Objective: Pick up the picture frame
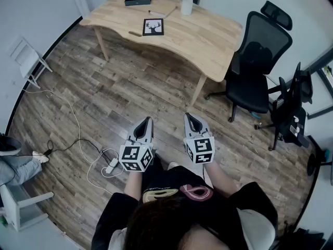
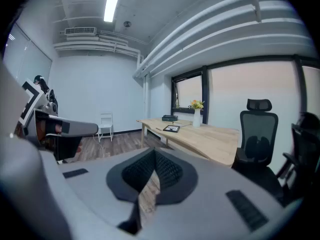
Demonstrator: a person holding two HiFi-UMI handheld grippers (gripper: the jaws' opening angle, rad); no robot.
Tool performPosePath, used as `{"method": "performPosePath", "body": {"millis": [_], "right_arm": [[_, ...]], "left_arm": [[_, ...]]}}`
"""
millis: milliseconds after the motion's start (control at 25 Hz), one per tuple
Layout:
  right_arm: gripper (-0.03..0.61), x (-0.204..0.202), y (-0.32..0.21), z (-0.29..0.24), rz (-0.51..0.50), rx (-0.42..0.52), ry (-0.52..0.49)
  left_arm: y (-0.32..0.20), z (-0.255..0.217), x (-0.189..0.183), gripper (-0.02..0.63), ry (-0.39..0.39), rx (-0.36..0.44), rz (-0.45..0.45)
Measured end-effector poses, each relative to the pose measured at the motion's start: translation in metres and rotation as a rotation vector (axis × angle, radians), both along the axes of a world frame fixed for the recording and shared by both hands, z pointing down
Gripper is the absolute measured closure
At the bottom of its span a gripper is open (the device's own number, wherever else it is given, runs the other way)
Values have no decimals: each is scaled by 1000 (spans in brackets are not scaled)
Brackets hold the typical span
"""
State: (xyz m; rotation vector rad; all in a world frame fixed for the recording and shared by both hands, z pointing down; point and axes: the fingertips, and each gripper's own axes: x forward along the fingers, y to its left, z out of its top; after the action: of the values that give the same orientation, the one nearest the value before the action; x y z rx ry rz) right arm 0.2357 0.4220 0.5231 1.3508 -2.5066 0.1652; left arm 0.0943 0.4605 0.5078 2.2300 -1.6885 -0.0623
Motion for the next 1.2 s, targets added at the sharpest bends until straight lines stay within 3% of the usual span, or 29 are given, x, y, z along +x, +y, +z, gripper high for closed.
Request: {"method": "performPosePath", "body": {"millis": [280, 720, 1200], "right_arm": [[570, -23, -34, -2, -2, -20, -5], [569, -63, -96, -10, 143, 16, -93], [569, -100, -115, 6, 184, -26, -111]], "left_arm": [[-40, -3, -16, 595, -7, 4, 40], [-102, -2, -78, 595, -8, 0, 95], [-133, 9, -122, 595, 2, -38, 113]]}}
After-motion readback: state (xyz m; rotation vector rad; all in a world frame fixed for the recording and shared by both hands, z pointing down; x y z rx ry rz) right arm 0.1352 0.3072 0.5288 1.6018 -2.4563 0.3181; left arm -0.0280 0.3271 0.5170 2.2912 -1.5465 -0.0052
